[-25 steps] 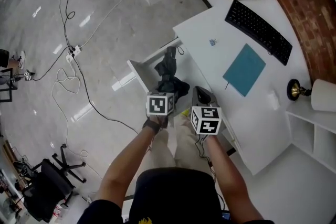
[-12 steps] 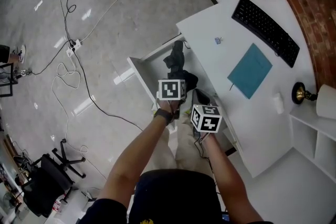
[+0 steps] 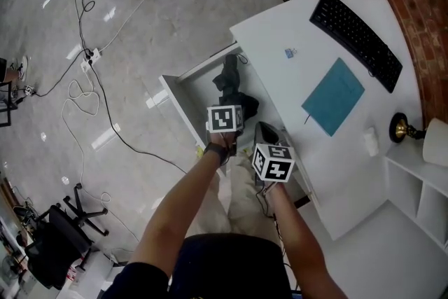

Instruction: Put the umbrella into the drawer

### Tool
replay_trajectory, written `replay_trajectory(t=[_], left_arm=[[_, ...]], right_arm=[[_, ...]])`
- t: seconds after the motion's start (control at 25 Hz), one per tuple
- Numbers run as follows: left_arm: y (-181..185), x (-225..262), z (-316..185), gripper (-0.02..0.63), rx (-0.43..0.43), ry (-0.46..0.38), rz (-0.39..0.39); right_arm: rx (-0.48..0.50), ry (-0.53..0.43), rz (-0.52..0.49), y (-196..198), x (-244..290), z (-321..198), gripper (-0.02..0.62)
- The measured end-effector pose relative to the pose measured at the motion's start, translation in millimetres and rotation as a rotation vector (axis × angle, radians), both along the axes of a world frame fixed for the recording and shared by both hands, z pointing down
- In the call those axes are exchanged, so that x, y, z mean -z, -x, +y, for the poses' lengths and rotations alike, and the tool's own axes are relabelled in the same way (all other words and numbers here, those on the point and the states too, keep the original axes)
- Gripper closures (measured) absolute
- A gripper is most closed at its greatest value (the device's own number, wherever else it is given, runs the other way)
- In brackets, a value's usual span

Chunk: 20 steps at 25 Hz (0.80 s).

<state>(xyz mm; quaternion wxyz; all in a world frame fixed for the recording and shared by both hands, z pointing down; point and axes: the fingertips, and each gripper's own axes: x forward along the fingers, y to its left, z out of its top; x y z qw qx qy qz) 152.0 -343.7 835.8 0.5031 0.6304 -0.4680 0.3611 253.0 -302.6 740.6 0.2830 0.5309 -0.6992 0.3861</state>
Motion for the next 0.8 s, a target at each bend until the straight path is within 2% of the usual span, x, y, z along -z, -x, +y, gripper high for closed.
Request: replay_trajectory(t=[0.08, 0.12, 0.24, 0.32, 0.44, 0.48, 0.56, 0.68, 0.72, 0.8], left_arm=[[19.9, -11.4, -2.2, 0.334, -0.016, 0.004, -0.085], [20.4, -14.5, -4.0, 0.334, -0.01, 0.007, -0.081], [-9.4, -20.1, -5.2, 0.334, 0.017, 0.026, 0.063], [-6.7, -25.8, -7.3, 0.334, 0.016, 0.023, 0.044], [-30.0, -31.8, -3.2, 0.334, 0.044, 0.054, 0.174], [-28.2, -33.8, -2.4, 0.334, 0.044, 0.057, 0.164], [-12.8, -38.1, -4.1, 0.334, 0.037, 0.052, 0.08], [-14.4, -42.5, -4.7, 0.334, 0.047, 0.057, 0.084], [-6.2, -45.4, -4.7, 0.334, 0.041, 0.053, 0.041], [0.2, -49.9, -2.9, 0.334, 0.037, 0.056, 0.009]], right_arm=[[0.011, 0.01, 0.0, 3.8, -7.6, 1.0, 0.597], [0.016, 0.014, -0.001, 3.8, -11.3, 1.0, 0.597], [0.009, 0.025, 0.003, -3.7, -19.6, 3.4, 0.597], [0.007, 0.034, 0.003, -5.0, -23.7, 5.8, 0.597], [0.015, 0.041, 0.003, -1.4, -28.3, 7.9, 0.597], [0.016, 0.044, 0.003, -0.7, -30.0, 8.5, 0.597], [0.011, 0.046, 0.008, -1.7, -34.2, 8.1, 0.597], [-0.017, 0.047, 0.02, -9.4, -39.4, 3.4, 0.597], [-0.026, 0.047, 0.019, -11.2, -40.3, 1.7, 0.597], [-0.029, 0.043, 0.017, -12.6, -41.2, -1.4, 0.597]])
